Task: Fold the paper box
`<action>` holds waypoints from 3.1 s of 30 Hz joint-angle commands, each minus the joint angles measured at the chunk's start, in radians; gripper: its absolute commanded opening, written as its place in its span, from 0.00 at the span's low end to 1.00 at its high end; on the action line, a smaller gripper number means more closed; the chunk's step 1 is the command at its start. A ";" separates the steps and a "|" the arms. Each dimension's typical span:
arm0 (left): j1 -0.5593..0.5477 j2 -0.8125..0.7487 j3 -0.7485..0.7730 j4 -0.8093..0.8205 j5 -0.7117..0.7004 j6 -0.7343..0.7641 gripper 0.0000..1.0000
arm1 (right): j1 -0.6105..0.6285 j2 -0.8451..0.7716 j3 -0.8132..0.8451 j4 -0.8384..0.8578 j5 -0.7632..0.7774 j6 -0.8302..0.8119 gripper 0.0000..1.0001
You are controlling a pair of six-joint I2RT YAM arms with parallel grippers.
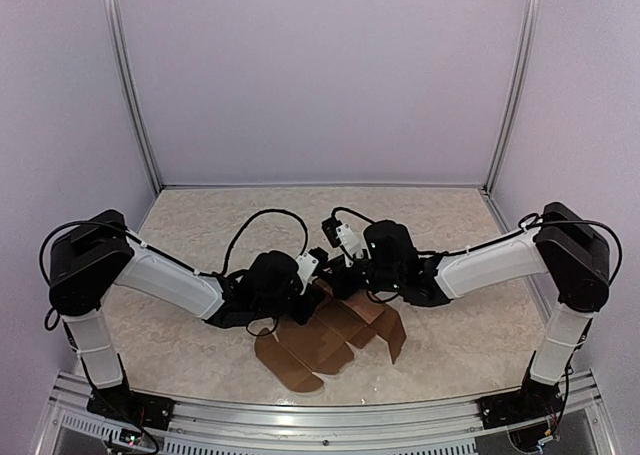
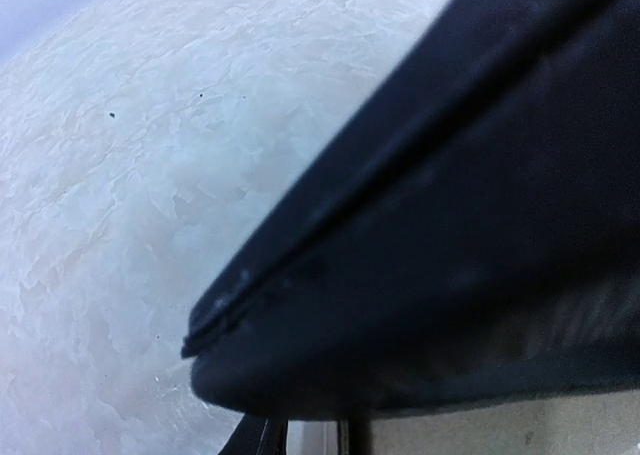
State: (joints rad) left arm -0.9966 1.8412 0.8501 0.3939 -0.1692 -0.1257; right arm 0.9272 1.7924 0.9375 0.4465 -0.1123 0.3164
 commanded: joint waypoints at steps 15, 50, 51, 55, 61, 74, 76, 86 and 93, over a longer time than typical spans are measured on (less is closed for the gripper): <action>-0.017 0.027 -0.032 0.127 -0.084 -0.090 0.35 | 0.026 0.055 -0.042 -0.009 0.017 0.042 0.00; -0.062 0.093 -0.076 0.297 -0.206 -0.204 0.32 | 0.056 0.070 -0.077 -0.008 0.095 0.157 0.00; -0.061 0.093 -0.075 0.296 -0.206 -0.204 0.32 | 0.056 0.070 -0.077 -0.012 0.100 0.159 0.00; -0.062 0.095 -0.070 0.296 -0.204 -0.203 0.29 | 0.058 0.058 -0.072 -0.032 0.105 0.162 0.00; -0.064 0.083 -0.073 0.294 -0.215 -0.189 0.00 | 0.058 0.012 -0.049 -0.069 0.105 0.159 0.00; -0.067 0.031 -0.063 0.190 -0.280 -0.130 0.00 | 0.058 -0.101 -0.014 -0.172 0.139 0.104 0.06; -0.068 0.027 -0.053 0.168 -0.282 -0.108 0.00 | 0.058 -0.098 -0.015 -0.172 0.144 0.101 0.06; -0.067 0.022 -0.044 0.148 -0.295 -0.105 0.32 | 0.058 -0.090 -0.026 -0.177 0.156 0.090 0.06; -0.068 0.008 -0.109 0.229 -0.266 -0.149 0.54 | 0.058 -0.109 -0.036 -0.174 0.159 0.081 0.04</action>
State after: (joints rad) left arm -1.0664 1.8851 0.7891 0.5652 -0.4461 -0.2405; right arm 0.9752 1.7107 0.9047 0.3241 0.0292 0.4095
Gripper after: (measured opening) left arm 0.417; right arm 0.042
